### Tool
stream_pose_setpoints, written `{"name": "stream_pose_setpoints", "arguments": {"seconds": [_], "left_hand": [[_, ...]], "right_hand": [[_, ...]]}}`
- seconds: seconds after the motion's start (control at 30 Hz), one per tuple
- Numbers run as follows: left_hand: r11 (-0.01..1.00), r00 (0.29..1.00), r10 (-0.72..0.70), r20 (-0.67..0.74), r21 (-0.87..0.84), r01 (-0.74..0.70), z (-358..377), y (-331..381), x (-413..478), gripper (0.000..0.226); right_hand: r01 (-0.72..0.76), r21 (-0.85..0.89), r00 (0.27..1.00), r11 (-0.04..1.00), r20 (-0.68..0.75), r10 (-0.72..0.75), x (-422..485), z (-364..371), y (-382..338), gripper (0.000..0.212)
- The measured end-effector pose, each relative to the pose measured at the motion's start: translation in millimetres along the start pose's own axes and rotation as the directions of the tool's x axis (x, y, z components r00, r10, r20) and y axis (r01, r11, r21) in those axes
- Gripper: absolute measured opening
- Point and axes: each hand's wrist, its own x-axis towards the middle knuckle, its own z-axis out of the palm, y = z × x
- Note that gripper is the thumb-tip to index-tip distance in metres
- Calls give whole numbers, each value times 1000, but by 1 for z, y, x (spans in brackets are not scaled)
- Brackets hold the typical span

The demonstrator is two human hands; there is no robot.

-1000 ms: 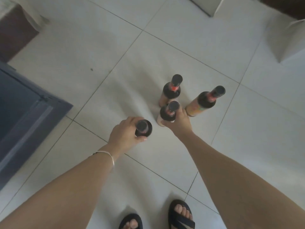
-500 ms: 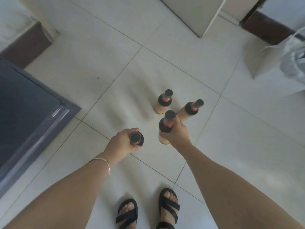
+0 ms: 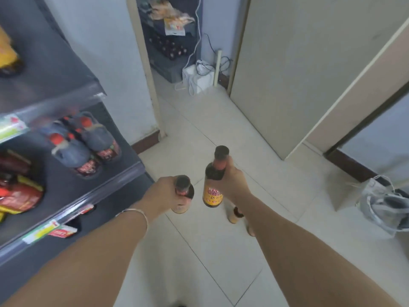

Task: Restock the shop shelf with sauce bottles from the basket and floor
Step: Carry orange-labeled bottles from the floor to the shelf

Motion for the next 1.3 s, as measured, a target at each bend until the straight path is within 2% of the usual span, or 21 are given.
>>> {"name": "stream_pose_setpoints", "arguments": {"seconds": [0.23, 0.33, 0.5, 0.67, 0.77, 0.9, 1.3], "left_hand": [[1000, 968, 11, -250, -21, -16, -125, 45, -97, 36], [998, 936, -19, -352, -70, -5, -177, 52, -141, 32], [991, 834, -84, -545, -136, 11, -257, 51, -207, 29], [977, 711, -122, -692, -210, -38, -336, 37, -257, 26], [969, 673, -138, -727, -239, -60, -372, 25, -271, 39], [973, 645, -145, -751, -227, -45, -398, 3, -271, 45], [932, 594, -267, -759, -360, -41, -446, -45, -192, 45]], "right_hand": [[246, 25, 967, 969, 63, -247, -48, -30, -138, 47], [355, 44, 925, 934, 126, -358, -72, -25, -203, 56], [552, 94, 819, 828, 127, -560, -104, 4, -302, 42], [654, 114, 736, 748, 135, -664, -122, 38, -397, 47], [704, 123, 682, 699, 156, -715, -126, 64, -441, 51], [738, 163, 632, 655, 170, -756, -123, 98, -472, 53], [744, 131, 628, 656, 200, -752, -35, 164, -498, 52]]}}
